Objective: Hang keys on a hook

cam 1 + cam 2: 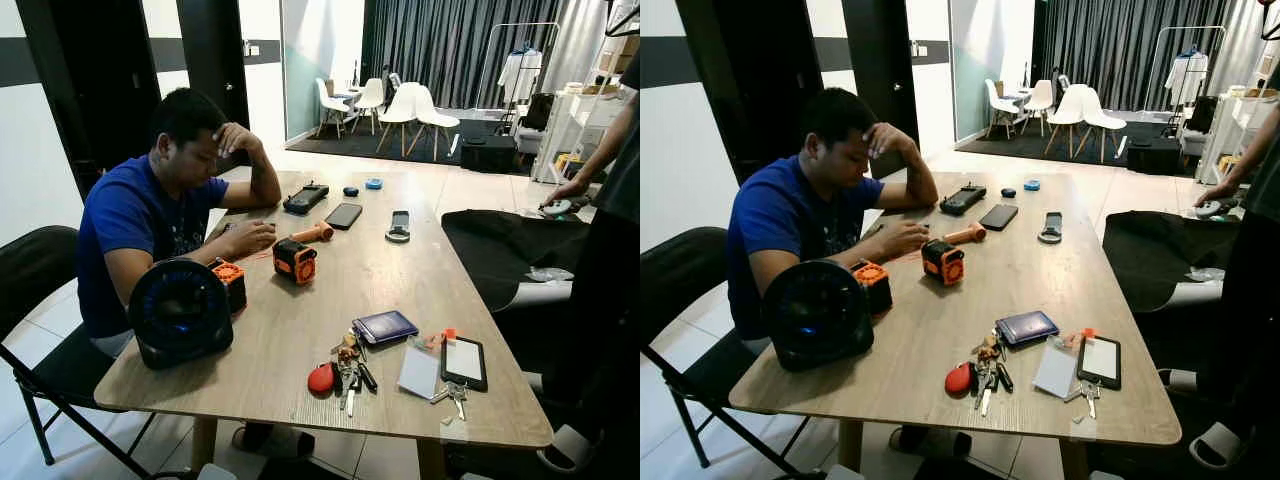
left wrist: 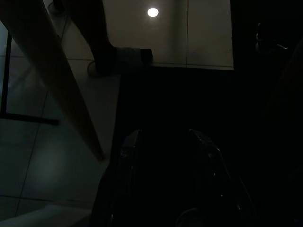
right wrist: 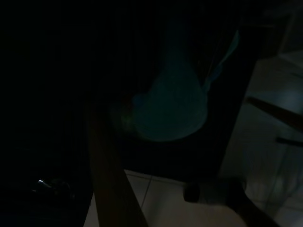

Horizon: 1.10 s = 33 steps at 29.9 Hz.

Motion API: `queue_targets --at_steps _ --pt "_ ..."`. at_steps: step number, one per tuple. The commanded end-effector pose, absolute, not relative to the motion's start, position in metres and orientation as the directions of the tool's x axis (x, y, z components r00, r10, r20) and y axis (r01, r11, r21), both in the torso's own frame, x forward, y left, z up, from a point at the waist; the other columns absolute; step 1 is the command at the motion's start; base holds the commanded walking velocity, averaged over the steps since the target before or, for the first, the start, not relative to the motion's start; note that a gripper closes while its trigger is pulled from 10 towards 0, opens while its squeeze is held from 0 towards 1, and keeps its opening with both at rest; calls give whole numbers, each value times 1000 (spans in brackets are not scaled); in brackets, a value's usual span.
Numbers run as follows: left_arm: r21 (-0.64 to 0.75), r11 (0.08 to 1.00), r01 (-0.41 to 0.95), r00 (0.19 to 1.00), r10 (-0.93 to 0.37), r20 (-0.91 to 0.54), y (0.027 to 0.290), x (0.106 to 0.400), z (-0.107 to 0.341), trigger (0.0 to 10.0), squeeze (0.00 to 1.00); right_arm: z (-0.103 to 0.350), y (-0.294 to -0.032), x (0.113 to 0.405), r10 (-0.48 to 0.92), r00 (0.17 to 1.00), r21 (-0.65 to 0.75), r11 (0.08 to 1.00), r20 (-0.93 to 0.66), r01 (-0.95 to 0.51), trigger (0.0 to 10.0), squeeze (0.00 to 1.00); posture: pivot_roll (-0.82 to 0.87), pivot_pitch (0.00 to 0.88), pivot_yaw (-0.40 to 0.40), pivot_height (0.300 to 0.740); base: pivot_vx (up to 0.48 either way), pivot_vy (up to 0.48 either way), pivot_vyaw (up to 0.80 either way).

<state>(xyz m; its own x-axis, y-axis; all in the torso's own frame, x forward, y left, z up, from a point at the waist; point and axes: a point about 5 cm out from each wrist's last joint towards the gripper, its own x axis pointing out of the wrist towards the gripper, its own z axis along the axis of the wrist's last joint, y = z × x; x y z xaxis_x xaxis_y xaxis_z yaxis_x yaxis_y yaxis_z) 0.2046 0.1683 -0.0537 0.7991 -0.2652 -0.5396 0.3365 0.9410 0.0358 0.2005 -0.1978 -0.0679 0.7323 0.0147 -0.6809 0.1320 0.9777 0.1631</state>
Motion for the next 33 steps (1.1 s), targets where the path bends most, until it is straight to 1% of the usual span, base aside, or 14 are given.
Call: queue_targets --at_steps 1,2,8,9,11,12,17,21,24,26,27,29,30,33 --pt "42 944 326 791 -248 -559 172 201 -57 10000 0 -70 -195 199 38 708 124 990 -705 70 10000 0 67 6 8 740 0 0 0" --pt "44 945 324 791 -245 -560 172 200 -57 10000 0 -71 -193 199 51 700 111 993 -712 41 10000 0 74 3 -14 740 0 0 0" --pt "44 949 312 794 -235 -561 172 198 -58 10000 0 -72 -190 198 76 687 101 995 -722 -4 10000 0 76 0 -35 740 0 0 0" --pt "45 953 300 797 -224 -561 171 196 -59 10000 0 -72 -187 198 95 676 90 995 -731 -42 10000 0 90 0 -71 740 0 0 0" --pt "45 956 290 800 -216 -559 171 195 -60 10000 0 -73 -186 198 103 671 87 995 -735 -57 10000 0 90 0 -71 740 0 0 0" --pt "43 959 279 804 -209 -556 170 194 -60 10000 0 -73 -184 198 114 665 86 993 -738 -76 10000 0 107 0 -102 740 0 0 0" --pt "40 968 249 817 -188 -545 168 191 -61 10000 0 -71 -179 204 147 656 66 987 -741 -147 10000 0 119 0 -127 740 0 0 0" --pt "42 969 244 815 -181 -550 168 189 -62 10000 0 -69 -177 207 148 665 61 986 -732 -153 10000 0 116 2 -127 740 0 0 0" --pt "44 968 247 809 -181 -559 167 187 -64 10000 0 -69 -176 206 141 686 66 989 -714 -134 10000 0 111 1 -118 740 0 0 0" --pt "46 965 260 805 -190 -562 166 187 -64 10000 0 -70 -179 202 116 696 72 993 -709 -92 10000 0 102 0 -98 740 0 0 0" --pt "53 963 264 805 -189 -562 165 188 -64 10000 0 -72 -182 199 85 703 79 996 -707 -41 10000 0 96 0 -85 740 0 0 0" --pt "74 967 242 806 -158 -570 168 193 -63 10000 0 -75 -195 188 -26 702 90 988 -711 127 10000 0 81 0 -56 740 0 0 0" --pt "74 967 242 806 -158 -570 168 193 -63 10000 0 -75 -195 188 -26 702 90 988 -711 127 10000 0 81 0 -56 740 0 0 0" --pt "120 971 205 808 -99 -581 173 197 -63 10000 0 -79 -205 178 -99 680 79 971 -726 225 10000 0 70 0 -38 740 0 0 0"
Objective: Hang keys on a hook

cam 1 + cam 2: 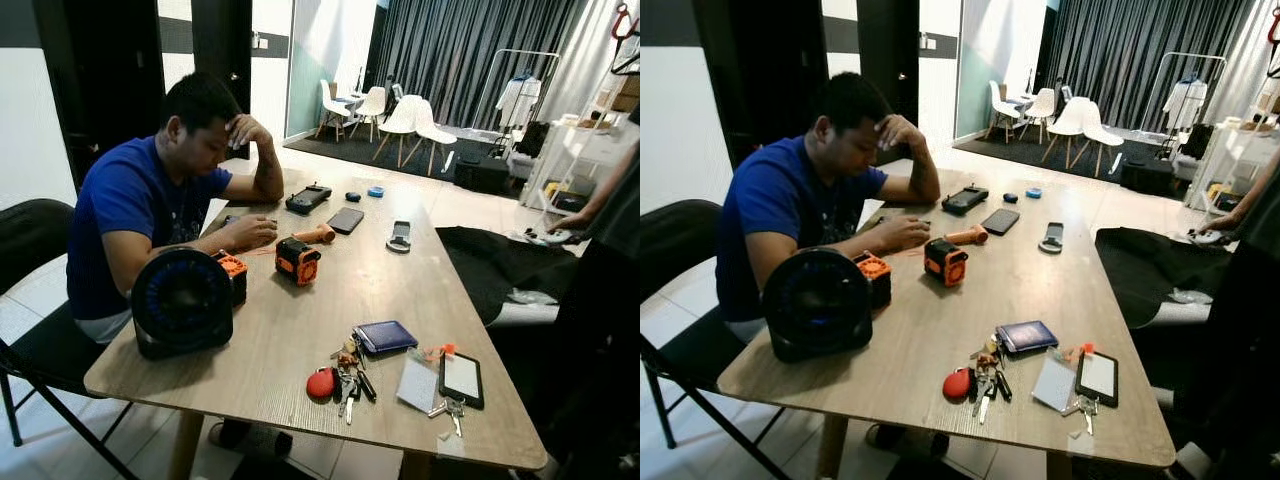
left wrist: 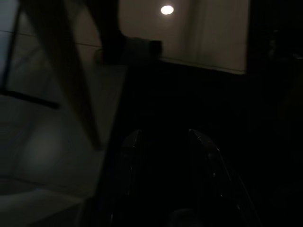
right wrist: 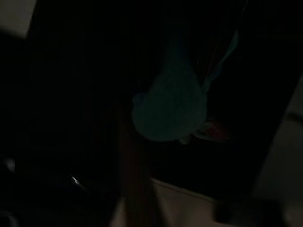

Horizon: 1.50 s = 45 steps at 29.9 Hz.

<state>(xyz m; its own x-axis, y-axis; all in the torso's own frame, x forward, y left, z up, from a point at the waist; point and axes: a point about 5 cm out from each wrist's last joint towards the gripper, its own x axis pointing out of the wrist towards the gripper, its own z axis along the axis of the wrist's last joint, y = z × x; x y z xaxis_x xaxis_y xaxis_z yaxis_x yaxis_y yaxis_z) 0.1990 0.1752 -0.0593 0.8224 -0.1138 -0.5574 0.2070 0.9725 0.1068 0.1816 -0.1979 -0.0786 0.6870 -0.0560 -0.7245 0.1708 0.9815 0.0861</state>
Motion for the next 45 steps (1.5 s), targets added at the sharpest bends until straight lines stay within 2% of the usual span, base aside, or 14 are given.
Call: queue_targets --at_steps 1,8,15,26,39,45 --pt "134 972 195 805 -80 -588 175 198 -63 10000 0 -81 -208 174 -118 671 78 964 -732 254 10000 0 70 0 -38 740 0 0 0" --pt "129 973 190 784 -72 -616 177 200 -64 10000 0 -86 -221 157 -207 624 77 915 -753 396 10000 0 52 1 -4 740 0 0 0" --pt "70 976 207 762 -117 -637 175 198 -66 10000 0 -85 -220 159 -192 641 126 900 -743 416 10000 0 50 5 4 740 0 0 0" --pt "45 978 205 771 -133 -622 172 198 -65 10000 0 -87 -200 164 -74 650 210 913 -757 349 10000 0 67 11 -4 740 0 0 0" --pt "21 983 182 774 -130 -620 175 201 -63 10000 0 -87 -190 168 -28 655 178 953 -755 246 10000 0 71 17 -7 740 0 0 0" --pt "24 984 179 775 -126 -619 176 200 -63 10000 0 -87 -188 168 -23 657 178 955 -754 237 10000 0 73 21 -7 740 -287 0 0"
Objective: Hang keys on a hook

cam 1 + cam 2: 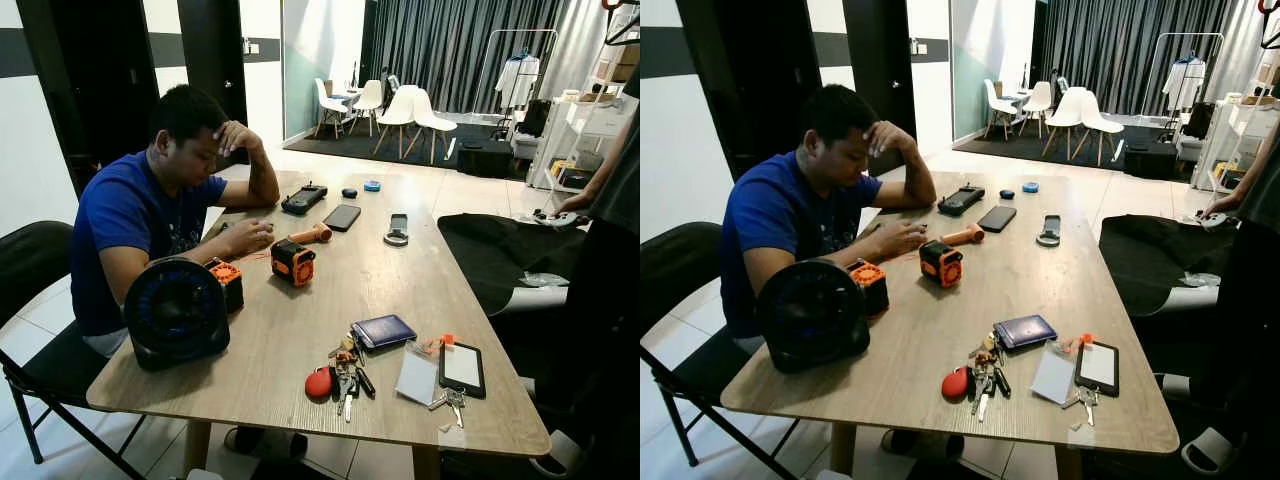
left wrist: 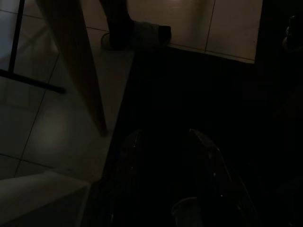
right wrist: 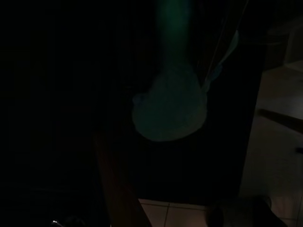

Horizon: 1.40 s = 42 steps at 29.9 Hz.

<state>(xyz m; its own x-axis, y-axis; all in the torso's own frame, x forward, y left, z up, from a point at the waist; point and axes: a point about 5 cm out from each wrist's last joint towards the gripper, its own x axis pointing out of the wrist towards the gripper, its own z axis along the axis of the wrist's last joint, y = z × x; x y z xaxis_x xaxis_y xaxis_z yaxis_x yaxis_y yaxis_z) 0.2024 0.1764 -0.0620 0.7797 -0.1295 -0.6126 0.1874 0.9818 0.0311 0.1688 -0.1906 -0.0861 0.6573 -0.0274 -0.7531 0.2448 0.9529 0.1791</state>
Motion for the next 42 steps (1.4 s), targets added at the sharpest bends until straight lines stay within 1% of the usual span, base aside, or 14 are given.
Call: queue_targets --at_steps 1,33,42 --pt "29 984 178 778 -123 -616 177 200 -63 10000 0 -87 -188 167 -22 656 176 956 -754 234 10000 0 73 21 -7 740 -349 0 0" --pt "41 983 181 788 -120 -604 181 202 -61 10000 0 -88 -183 166 -6 655 167 965 -756 202 10000 0 87 25 -7 740 -383 0 0" --pt "41 981 191 796 -131 -591 181 201 -60 10000 0 -88 -182 167 -3 655 168 966 -755 197 10000 0 93 17 -9 740 -32 0 0"
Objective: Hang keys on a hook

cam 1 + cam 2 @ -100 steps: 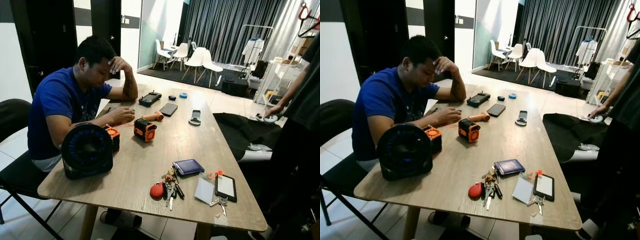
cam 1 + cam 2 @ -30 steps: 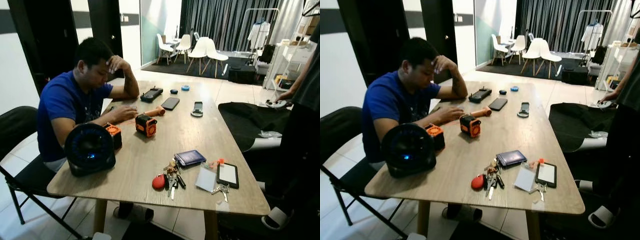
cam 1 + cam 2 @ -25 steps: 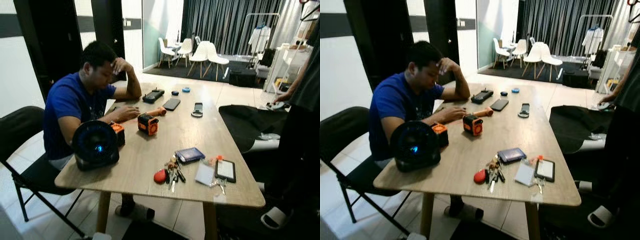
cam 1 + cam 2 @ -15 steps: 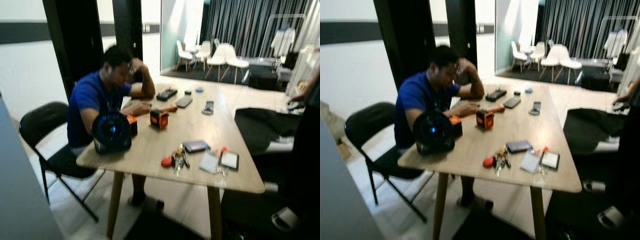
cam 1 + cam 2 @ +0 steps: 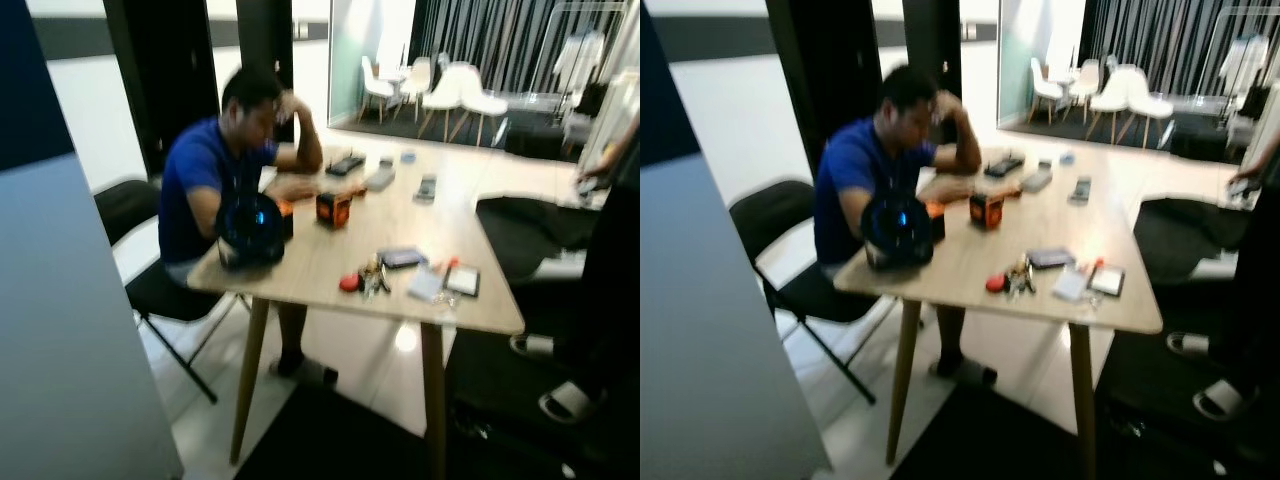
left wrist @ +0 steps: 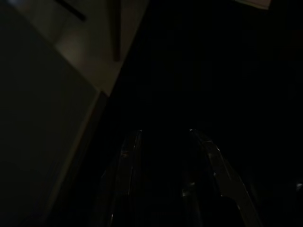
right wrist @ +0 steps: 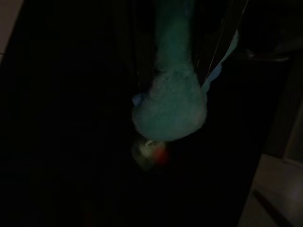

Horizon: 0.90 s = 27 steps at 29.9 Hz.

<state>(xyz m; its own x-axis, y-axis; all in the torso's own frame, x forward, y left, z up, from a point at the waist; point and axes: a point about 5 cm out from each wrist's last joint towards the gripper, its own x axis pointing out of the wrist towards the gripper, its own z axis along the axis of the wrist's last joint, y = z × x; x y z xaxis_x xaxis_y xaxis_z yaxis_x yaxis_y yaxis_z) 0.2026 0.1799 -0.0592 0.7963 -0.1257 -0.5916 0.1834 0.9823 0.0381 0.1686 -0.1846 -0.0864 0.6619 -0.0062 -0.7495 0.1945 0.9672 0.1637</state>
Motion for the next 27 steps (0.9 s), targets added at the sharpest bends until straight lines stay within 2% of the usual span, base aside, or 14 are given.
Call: queue_targets --at_steps 1,16,27 --pt "41 981 191 796 -131 -591 181 201 -60 10000 0 -88 -182 167 -3 655 168 966 -755 197 10000 0 93 17 -9 740 0 0 0" --pt "25 984 176 812 -131 -568 175 203 -58 10000 0 -84 -181 174 28 681 166 976 -732 138 10000 0 95 7 -21 740 0 0 0" --pt "30 984 178 813 -130 -567 175 202 -58 10000 0 -85 -180 172 31 677 164 977 -736 133 10000 0 92 11 -17 740 0 0 751"
